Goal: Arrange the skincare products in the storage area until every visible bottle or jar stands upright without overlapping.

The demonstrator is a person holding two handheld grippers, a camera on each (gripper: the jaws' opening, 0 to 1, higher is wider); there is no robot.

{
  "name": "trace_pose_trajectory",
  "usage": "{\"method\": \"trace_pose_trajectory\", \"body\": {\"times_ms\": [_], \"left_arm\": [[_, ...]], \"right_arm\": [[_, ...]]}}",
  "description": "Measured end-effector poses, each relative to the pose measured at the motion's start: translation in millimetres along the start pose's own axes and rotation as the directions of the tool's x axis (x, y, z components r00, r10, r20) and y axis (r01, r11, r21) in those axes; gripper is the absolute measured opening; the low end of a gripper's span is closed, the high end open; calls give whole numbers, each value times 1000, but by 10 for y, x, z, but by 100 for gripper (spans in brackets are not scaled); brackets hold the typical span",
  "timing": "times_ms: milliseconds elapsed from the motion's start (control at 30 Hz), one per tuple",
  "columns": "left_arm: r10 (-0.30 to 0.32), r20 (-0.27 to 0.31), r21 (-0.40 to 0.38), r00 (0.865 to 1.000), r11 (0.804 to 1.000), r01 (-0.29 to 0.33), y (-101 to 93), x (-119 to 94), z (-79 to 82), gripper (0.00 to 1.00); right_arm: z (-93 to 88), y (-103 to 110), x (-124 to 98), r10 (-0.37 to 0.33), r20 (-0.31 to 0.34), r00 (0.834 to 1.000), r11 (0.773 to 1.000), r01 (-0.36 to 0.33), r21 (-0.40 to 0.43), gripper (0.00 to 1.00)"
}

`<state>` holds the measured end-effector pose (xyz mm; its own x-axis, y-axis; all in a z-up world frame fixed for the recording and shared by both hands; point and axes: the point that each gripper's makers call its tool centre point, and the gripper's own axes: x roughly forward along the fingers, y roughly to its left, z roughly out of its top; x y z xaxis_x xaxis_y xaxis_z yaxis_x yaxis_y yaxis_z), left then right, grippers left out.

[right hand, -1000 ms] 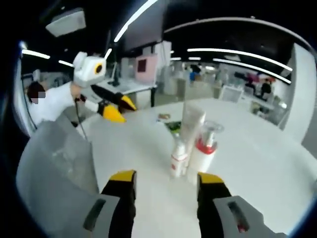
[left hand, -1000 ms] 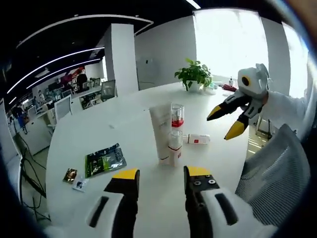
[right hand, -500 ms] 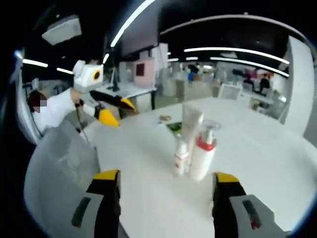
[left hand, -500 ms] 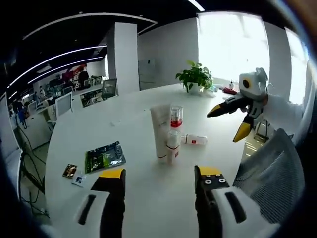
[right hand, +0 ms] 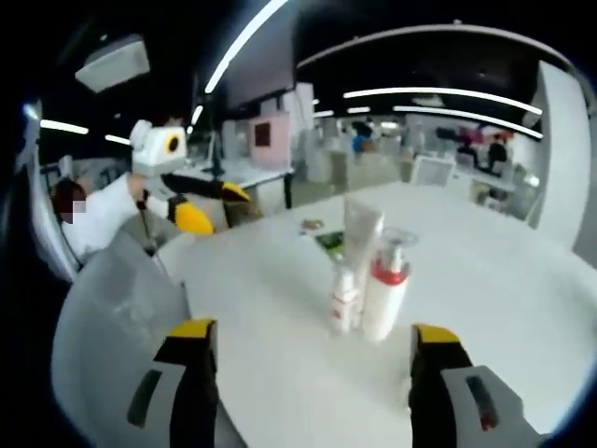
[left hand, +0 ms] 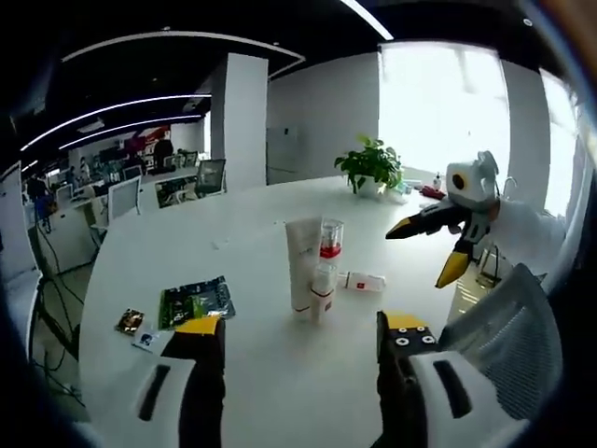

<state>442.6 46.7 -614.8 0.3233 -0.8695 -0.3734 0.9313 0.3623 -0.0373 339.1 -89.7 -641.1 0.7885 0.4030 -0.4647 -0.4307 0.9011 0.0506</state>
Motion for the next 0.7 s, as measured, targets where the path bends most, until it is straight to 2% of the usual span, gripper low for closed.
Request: {"method": "trace_pose_trajectory", "body": {"times_ms": [133,233,367,700], "left_arm": [[0,5,-7,1000,1000,0,-10,-5,-3,64],[-2,3,-1,1000,1000,2,-23,-11,-8,66],[5,4,-4,1000,1000,-5,-16,-26,-8,67],[9,3,1,1000,1000,-9,-23,-37,-23,73]], "right_arm": [[-23,4,8,-1,-9,1000,1000,1,6,86],[-39,-17,14,-4,-14,1000,1000,4,-2,93],[-51,-15,6,-8,-24,1000,1000,7,-12,97],[-19,-54,-10,-11,-18,1000,1000,11,-9,99]]}}
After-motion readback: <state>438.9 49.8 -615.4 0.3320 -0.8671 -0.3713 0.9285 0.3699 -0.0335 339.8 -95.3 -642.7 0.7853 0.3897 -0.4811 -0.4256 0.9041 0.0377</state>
